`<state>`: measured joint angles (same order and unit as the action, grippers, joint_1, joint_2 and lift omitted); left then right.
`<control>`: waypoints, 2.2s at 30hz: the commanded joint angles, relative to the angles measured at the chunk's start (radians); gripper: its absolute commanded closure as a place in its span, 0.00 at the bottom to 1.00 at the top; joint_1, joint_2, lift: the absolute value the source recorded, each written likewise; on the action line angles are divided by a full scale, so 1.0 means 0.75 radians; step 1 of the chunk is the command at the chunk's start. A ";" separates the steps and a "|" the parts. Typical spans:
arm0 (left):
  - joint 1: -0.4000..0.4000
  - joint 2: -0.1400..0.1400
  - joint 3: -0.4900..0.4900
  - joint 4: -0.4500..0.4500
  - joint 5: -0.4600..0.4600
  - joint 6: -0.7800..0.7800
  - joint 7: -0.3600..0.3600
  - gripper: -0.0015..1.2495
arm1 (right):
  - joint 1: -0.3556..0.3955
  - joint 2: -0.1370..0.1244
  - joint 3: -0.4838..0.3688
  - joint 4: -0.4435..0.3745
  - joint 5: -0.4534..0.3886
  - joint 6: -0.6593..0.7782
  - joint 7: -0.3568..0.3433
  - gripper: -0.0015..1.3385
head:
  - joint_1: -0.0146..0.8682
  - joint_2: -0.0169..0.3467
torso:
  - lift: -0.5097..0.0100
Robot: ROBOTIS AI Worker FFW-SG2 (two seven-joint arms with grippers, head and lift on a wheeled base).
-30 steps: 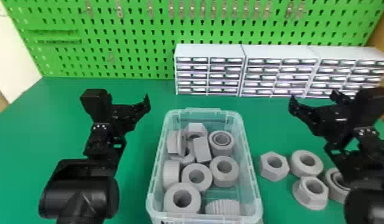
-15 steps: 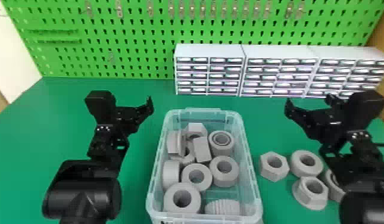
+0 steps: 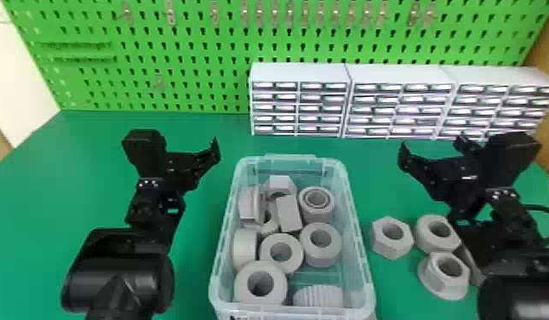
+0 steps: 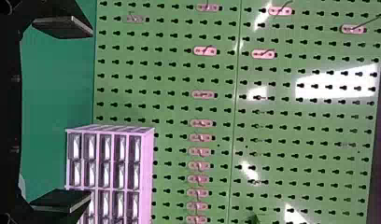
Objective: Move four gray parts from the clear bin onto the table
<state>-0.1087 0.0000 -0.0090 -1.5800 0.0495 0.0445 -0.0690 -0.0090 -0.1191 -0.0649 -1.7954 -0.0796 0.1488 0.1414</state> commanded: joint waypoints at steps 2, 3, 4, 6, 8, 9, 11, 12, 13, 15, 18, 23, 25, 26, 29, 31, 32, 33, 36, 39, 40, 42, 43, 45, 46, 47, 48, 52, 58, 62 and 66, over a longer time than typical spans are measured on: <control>0.000 -0.003 0.000 0.002 0.002 0.000 0.000 0.06 | 0.002 0.001 -0.005 -0.001 0.000 0.000 0.000 0.11 | 0.80 0.24 | 0.88; 0.000 -0.003 0.000 0.002 0.004 0.000 0.000 0.06 | 0.002 0.001 -0.005 0.001 0.000 0.000 0.000 0.11 | 0.80 0.24 | 0.88; 0.000 -0.003 -0.002 0.004 0.004 0.000 0.000 0.06 | 0.002 0.001 -0.005 0.001 0.000 0.000 0.000 0.11 | 0.80 0.24 | 0.88; 0.000 -0.003 -0.004 0.004 0.004 0.000 0.000 0.06 | 0.004 0.001 -0.008 0.001 0.000 0.000 0.000 0.11 | 0.80 0.24 | 0.88; 0.000 -0.003 -0.004 0.004 0.004 0.000 0.000 0.06 | 0.004 0.001 -0.008 0.001 0.000 0.000 0.000 0.11 | 0.80 0.24 | 0.88; 0.000 -0.003 -0.004 0.004 0.004 0.000 0.000 0.06 | 0.004 0.001 -0.008 0.001 0.000 0.000 0.000 0.11 | 0.80 0.24 | 0.88; 0.000 -0.003 -0.002 0.004 0.006 0.000 0.000 0.06 | 0.004 0.001 -0.008 0.001 0.000 0.000 0.000 0.11 | 0.80 0.24 | 0.88; 0.000 -0.003 -0.002 0.004 0.006 0.000 0.000 0.06 | 0.004 0.001 -0.008 0.001 0.000 0.000 0.000 0.11 | 0.80 0.24 | 0.88; 0.000 -0.003 -0.002 0.004 0.006 0.000 0.000 0.06 | 0.004 0.001 -0.008 0.001 0.002 0.000 0.000 0.11 | 0.80 0.24 | 0.88; 0.002 -0.003 -0.002 0.004 0.006 0.000 0.000 0.06 | 0.004 0.001 -0.008 0.001 0.000 0.000 0.000 0.11 | 0.80 0.24 | 0.88; 0.004 -0.003 -0.002 0.006 0.006 0.000 0.000 0.06 | 0.006 0.001 -0.010 0.001 0.000 0.000 0.000 0.11 | 0.80 0.24 | 0.88; 0.002 -0.003 -0.004 0.008 0.010 0.000 0.000 0.06 | 0.006 0.001 -0.010 0.001 0.000 0.000 0.000 0.11 | 0.80 0.24 | 0.88; 0.004 -0.003 -0.004 0.008 0.010 0.000 0.000 0.06 | 0.006 0.001 -0.010 0.001 0.002 0.000 0.000 0.11 | 0.80 0.24 | 0.88; 0.002 -0.003 -0.004 0.008 0.012 0.000 0.000 0.06 | 0.006 0.001 -0.010 0.001 0.002 0.000 0.000 0.11 | 0.80 0.24 | 0.88; 0.002 -0.003 -0.004 0.010 0.012 0.000 0.000 0.06 | 0.006 0.001 -0.012 0.001 0.002 0.000 0.000 0.11 | 0.80 0.24 | 0.88; 0.004 -0.003 -0.004 0.010 0.012 0.000 0.000 0.06 | 0.008 0.001 -0.012 0.001 0.002 0.000 0.000 0.11 | 0.80 0.24 | 0.88; 0.004 -0.003 -0.006 0.010 0.012 0.000 0.000 0.06 | 0.008 0.001 -0.014 0.001 0.000 0.000 0.000 0.11 | 0.80 0.24 | 0.88; 0.004 -0.003 -0.006 0.010 0.012 0.000 0.000 0.06 | 0.010 0.001 -0.014 0.001 0.000 0.000 0.000 0.11 | 0.80 0.24 | 0.88; 0.004 -0.003 -0.009 0.010 0.012 0.000 0.000 0.06 | 0.010 0.001 -0.016 0.001 0.000 0.000 0.000 0.11 | 0.80 0.24 | 0.88; 0.004 -0.003 -0.006 0.010 0.014 0.000 0.000 0.06 | 0.012 0.001 -0.014 0.001 0.000 0.000 0.000 0.11 | 0.80 0.24 | 0.88; 0.004 -0.003 -0.006 0.010 0.014 0.000 0.000 0.06 | 0.010 0.001 -0.014 0.001 0.000 0.000 0.000 0.11 | 0.80 0.24 | 0.88; 0.004 -0.003 -0.006 0.010 0.012 0.000 0.000 0.06 | 0.010 0.003 -0.014 0.001 0.010 0.000 0.000 0.11 | 0.80 0.24 | 0.88; 0.004 -0.003 -0.006 0.010 0.012 0.000 0.000 0.06 | 0.008 0.005 -0.012 0.001 0.012 0.000 -0.009 0.11 | 0.80 0.24 | 0.88; 0.004 -0.003 -0.004 0.010 0.012 0.000 0.000 0.06 | 0.008 0.007 -0.003 0.001 0.016 0.002 -0.031 0.11 | 0.80 0.24 | 0.88; 0.004 -0.003 -0.004 0.010 0.014 0.000 0.000 0.06 | 0.008 0.007 0.005 0.001 0.016 0.002 -0.047 0.11 | 0.80 0.24 | 0.88; 0.004 -0.003 -0.002 0.010 0.014 -0.002 0.000 0.06 | 0.006 0.005 0.015 0.001 0.016 0.002 -0.066 0.11 | 0.80 0.24 | 0.88; 0.004 -0.003 -0.002 0.010 0.014 -0.002 0.000 0.06 | 0.004 0.005 0.021 0.001 0.016 0.000 -0.070 0.11 | 0.80 0.24 | 0.88; 0.004 -0.003 -0.002 0.010 0.014 -0.002 0.000 0.06 | -0.002 0.003 0.037 0.001 0.014 0.000 -0.072 0.11 | 0.80 0.24 | 0.88; 0.010 -0.003 0.004 0.010 0.016 -0.004 0.000 0.06 | 0.000 0.003 0.019 -0.003 0.000 0.000 -0.072 0.11 | 0.80 0.24 | 0.88; 0.014 -0.003 0.008 0.010 0.014 -0.004 0.000 0.06 | 0.004 0.003 -0.022 -0.018 0.000 0.000 -0.072 0.11 | 0.80 0.24 | 0.88; 0.016 -0.003 0.008 0.010 0.014 -0.004 0.000 0.06 | 0.012 0.003 -0.073 -0.032 0.000 0.000 -0.072 0.11 | 0.80 0.24 | 0.88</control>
<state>-0.0981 0.0000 -0.0033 -1.5723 0.0600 0.0414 -0.0690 -0.0061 -0.1170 -0.0821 -1.8083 -0.0797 0.1487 0.0879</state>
